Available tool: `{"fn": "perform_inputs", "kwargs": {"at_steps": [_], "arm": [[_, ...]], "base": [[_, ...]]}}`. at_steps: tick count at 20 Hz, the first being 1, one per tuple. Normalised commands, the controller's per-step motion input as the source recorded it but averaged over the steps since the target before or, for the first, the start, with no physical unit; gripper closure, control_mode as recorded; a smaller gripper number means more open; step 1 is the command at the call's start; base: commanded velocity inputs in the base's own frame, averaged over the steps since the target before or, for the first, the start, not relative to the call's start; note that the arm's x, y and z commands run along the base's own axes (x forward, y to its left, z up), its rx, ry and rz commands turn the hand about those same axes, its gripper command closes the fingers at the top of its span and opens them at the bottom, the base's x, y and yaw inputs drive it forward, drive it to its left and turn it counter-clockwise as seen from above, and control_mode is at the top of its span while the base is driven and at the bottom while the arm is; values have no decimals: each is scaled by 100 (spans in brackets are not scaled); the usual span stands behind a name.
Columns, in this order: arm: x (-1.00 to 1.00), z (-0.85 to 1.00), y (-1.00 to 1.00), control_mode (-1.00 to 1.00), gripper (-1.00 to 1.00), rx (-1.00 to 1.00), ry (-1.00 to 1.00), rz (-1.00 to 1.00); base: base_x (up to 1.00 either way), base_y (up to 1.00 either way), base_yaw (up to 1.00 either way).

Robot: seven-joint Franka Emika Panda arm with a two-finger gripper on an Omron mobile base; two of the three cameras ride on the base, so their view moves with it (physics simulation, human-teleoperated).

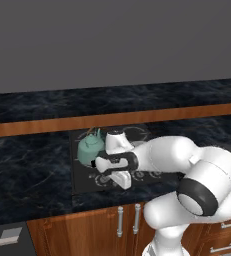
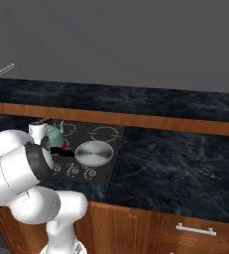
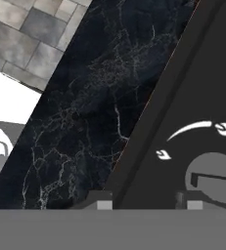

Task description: Pick the kettle from the counter and place it on a stove burner. Then turn the burner on.

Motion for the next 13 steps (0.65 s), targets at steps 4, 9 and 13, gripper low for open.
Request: {"fn": "perform_inputs", "kwargs": {"at_steps": [4, 9, 13], "arm": [[-33, 73, 0, -100, 100, 0, -19, 6], [-36, 100, 0, -100, 100, 0, -24, 4], [-76, 100, 0, -100, -100, 0, -30, 1]], "base": [[0, 0, 0], [0, 0, 0], [0, 0, 0]]}}
